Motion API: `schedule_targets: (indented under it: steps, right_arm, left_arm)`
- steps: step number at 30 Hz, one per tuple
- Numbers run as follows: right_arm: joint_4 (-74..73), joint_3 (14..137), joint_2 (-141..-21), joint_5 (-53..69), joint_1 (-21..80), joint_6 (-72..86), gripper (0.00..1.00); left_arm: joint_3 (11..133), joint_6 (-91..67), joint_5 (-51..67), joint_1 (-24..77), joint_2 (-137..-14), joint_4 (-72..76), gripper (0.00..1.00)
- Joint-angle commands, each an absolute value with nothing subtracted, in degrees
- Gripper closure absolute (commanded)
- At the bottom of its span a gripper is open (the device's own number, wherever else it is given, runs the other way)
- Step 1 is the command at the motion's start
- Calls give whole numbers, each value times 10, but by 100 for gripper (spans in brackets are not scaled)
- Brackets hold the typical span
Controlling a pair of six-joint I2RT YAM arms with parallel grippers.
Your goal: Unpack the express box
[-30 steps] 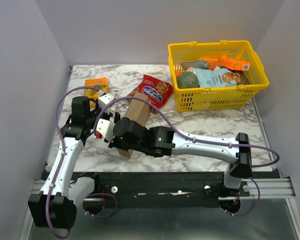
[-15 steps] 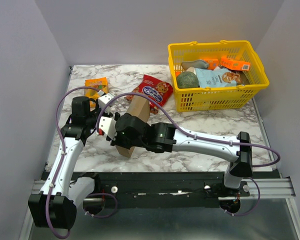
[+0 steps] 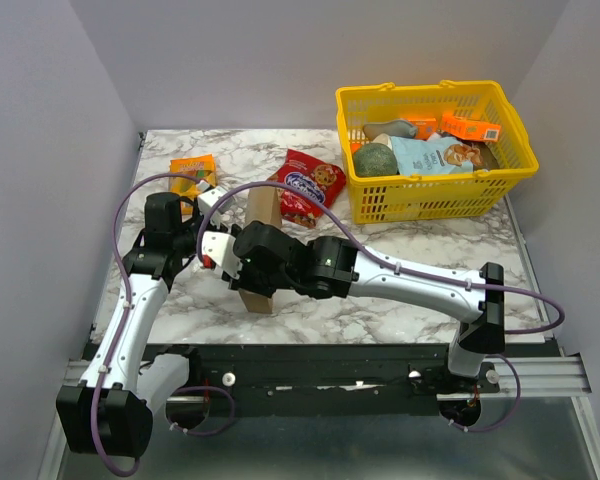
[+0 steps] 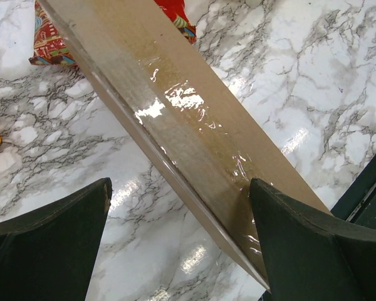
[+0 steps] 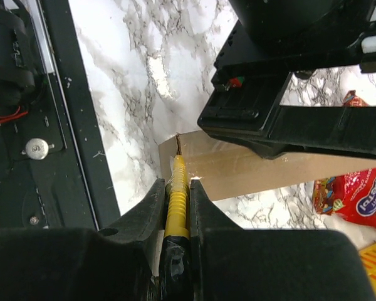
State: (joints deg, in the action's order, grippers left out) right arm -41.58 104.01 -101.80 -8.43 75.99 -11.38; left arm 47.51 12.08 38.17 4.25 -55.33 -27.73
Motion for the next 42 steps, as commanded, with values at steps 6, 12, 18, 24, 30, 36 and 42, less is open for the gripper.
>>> schedule_targets:
  steps: [6, 12, 18, 24, 30, 36, 42]
  right_arm:
    - [-551, 1078, -1029, -80, 751, -150, 100]
    - [-613, 1112, -1036, -69, 744, -222, 99]
    - [-625, 1092, -1027, -73, 736, -265, 100]
    - [-614, 1090, -1020, -44, 728, -302, 100]
    - [-597, 1133, -1042, 78, 727, -316, 100]
    - [-595, 1217, -1104, 133, 728, -316, 100]
    - [-622, 1273, -1138, 94, 728, -348, 100]
  left_arm:
    - [457, 150, 350, 40, -574, -310, 1]
    - [456, 162, 351, 40, -577, -315, 1]
    - [457, 167, 356, 40, -582, -316, 1]
    - [464, 168, 359, 41, -592, -317, 1]
    - [521, 177, 362, 42, -617, -327, 1]
    - [572, 195, 413, 46, -635, -340, 1]
    - [566, 232, 432, 57, -654, -375, 1]
